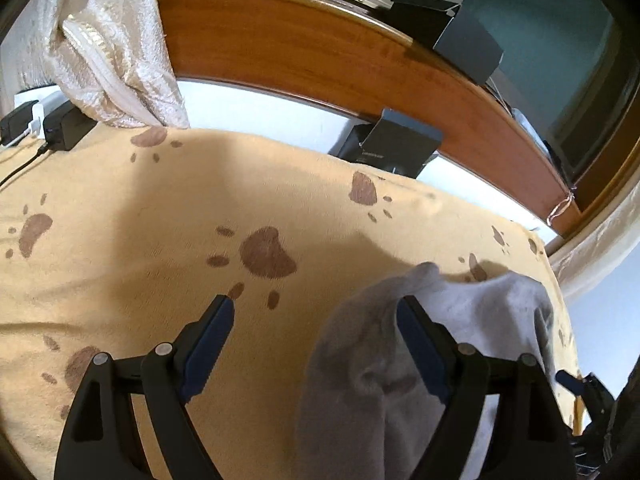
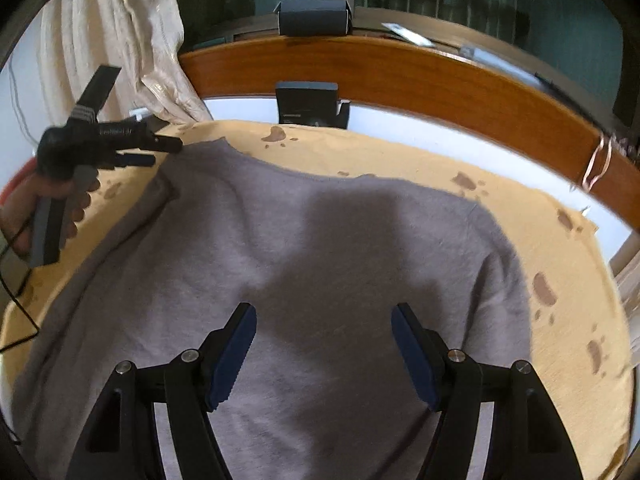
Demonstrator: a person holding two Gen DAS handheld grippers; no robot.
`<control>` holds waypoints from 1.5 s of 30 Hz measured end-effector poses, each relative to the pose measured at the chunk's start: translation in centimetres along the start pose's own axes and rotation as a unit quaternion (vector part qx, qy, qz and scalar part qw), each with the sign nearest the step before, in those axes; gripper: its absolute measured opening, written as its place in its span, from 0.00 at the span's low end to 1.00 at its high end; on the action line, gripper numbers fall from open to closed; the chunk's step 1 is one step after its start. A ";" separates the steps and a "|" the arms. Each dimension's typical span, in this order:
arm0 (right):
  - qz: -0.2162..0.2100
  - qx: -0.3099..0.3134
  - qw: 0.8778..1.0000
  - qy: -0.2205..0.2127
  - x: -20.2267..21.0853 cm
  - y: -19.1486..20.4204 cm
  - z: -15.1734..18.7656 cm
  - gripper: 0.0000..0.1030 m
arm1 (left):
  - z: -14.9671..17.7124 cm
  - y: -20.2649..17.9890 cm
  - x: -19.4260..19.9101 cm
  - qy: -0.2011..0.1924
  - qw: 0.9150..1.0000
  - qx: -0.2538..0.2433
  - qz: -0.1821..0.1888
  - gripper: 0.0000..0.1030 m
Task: Fold clothes
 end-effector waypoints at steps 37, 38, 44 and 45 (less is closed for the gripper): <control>0.036 -0.127 0.991 0.037 -6.6 -8.7 -2.6 0.74 | 4.6 -9.5 1.8 0.030 0.989 -0.143 0.010 0.84; 0.027 -0.128 0.991 0.033 -5.5 -8.2 -2.4 0.74 | 5.0 -10.4 1.9 0.029 0.988 -0.154 0.007 0.84; -0.053 -0.121 0.991 0.029 0.1 -3.1 0.4 0.78 | 9.6 -14.7 2.2 0.028 0.982 -0.185 0.007 0.84; -0.065 -0.117 0.990 0.034 0.7 -2.1 1.5 0.78 | 10.3 -15.1 2.1 0.030 0.982 -0.184 0.009 0.84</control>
Point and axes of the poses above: each gripper's, at about its wrist camera, not at the fingertips, and x roughly against the way its jaws point, y to its left, z to its underside, the point moved 9 cm from there along -x, roughly the way its jaws point, and after that the axes turned 13 degrees about z, right-handed, at the moved point
